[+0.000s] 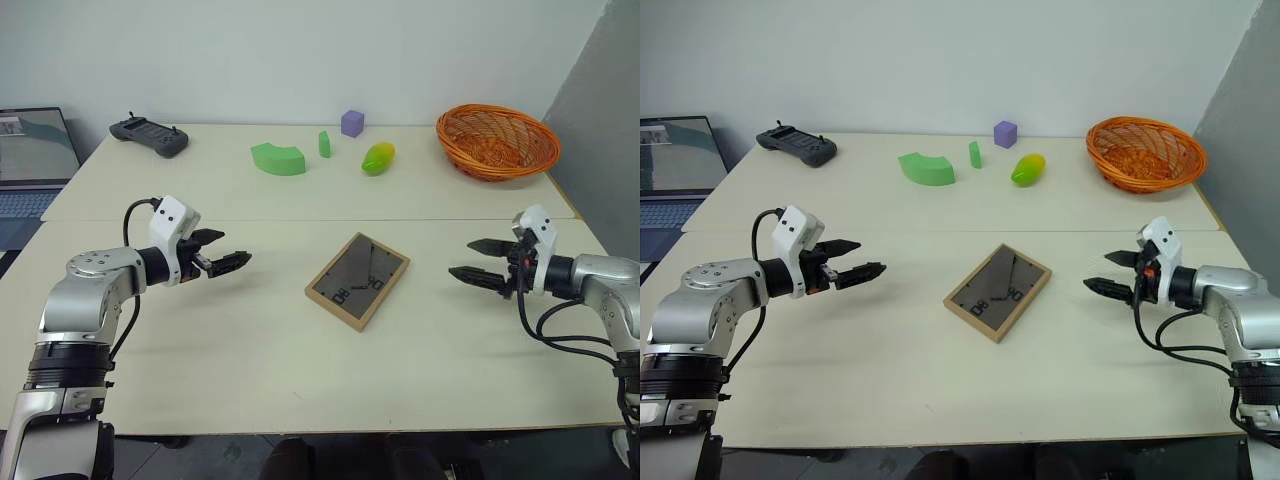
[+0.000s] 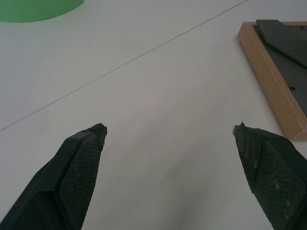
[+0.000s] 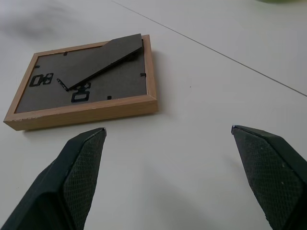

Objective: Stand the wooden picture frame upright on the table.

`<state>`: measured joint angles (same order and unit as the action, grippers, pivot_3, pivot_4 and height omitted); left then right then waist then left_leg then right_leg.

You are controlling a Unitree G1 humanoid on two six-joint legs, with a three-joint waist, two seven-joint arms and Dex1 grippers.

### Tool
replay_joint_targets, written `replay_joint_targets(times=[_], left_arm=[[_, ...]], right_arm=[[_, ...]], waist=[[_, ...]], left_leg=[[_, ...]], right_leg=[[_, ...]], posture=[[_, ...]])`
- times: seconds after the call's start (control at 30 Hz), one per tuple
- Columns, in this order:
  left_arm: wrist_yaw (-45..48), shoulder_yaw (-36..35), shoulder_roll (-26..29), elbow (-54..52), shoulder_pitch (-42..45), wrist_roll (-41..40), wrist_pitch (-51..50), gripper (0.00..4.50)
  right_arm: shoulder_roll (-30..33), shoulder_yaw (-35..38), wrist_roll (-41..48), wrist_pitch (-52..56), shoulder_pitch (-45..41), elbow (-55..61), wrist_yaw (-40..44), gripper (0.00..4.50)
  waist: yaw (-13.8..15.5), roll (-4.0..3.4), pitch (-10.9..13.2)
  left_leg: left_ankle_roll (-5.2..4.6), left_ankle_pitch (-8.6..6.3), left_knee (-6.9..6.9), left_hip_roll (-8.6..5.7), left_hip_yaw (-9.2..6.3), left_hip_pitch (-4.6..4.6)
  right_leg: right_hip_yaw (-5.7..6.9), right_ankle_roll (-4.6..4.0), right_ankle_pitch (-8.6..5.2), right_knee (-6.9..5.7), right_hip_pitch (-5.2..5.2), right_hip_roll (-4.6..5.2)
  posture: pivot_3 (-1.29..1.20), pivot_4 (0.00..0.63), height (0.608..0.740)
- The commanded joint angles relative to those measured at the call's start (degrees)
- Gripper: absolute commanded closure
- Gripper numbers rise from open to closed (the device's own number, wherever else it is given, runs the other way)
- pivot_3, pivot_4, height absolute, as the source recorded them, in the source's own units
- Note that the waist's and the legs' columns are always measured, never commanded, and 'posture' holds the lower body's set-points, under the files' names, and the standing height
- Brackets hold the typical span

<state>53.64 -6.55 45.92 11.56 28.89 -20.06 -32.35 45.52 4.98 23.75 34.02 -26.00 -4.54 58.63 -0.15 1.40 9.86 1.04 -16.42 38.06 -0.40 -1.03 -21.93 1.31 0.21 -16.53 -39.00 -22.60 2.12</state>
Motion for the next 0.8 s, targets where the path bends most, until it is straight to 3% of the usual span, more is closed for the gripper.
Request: replay_joint_targets(times=[0.03,0.53,0.63,0.8], left_arm=[[0.32,-0.38,0.31,-0.80,0.41,0.15,0.71,0.00],[1.49,2.89,-2.31,-0.27,1.67,0.78,1.79,0.00],[0.82,4.85,-4.88,1.84,3.06,2.63,4.77,0.49],[-5.74,8.41,-12.60,10.97,8.22,8.98,13.11,1.54]], right_arm=[[-0.43,1.18,-0.21,-1.39,0.35,2.55,-1.57,0.05],[-1.87,-0.54,-1.37,0.26,5.39,8.84,-5.89,0.05],[-2.84,-2.69,-2.82,0.09,6.47,9.17,-7.17,0.54],[-7.02,-6.86,-7.75,-0.74,5.53,6.66,-12.98,1.79]], waist=[[0.00,0.00,0.00],[0.02,0.00,0.00],[0.05,0.01,-0.01],[0.14,0.03,-0.01]], left_leg=[[0.00,0.00,0.00,0.00,0.00,0.00],[0.00,0.00,0.02,0.00,0.00,-0.01],[0.00,0.00,0.02,-0.01,0.00,-0.01],[0.00,0.00,0.09,-0.03,-0.01,-0.03]], right_leg=[[0.00,0.00,0.00,0.00,0.00,0.00],[0.00,0.00,0.00,-0.02,0.00,0.00],[0.00,0.00,0.00,-0.01,0.00,0.00],[0.02,0.02,0.01,-0.05,0.01,0.00]], posture=[[0.00,0.150,0.740],[0.00,0.150,0.740],[0.00,0.150,0.740],[0.00,0.150,0.740]])
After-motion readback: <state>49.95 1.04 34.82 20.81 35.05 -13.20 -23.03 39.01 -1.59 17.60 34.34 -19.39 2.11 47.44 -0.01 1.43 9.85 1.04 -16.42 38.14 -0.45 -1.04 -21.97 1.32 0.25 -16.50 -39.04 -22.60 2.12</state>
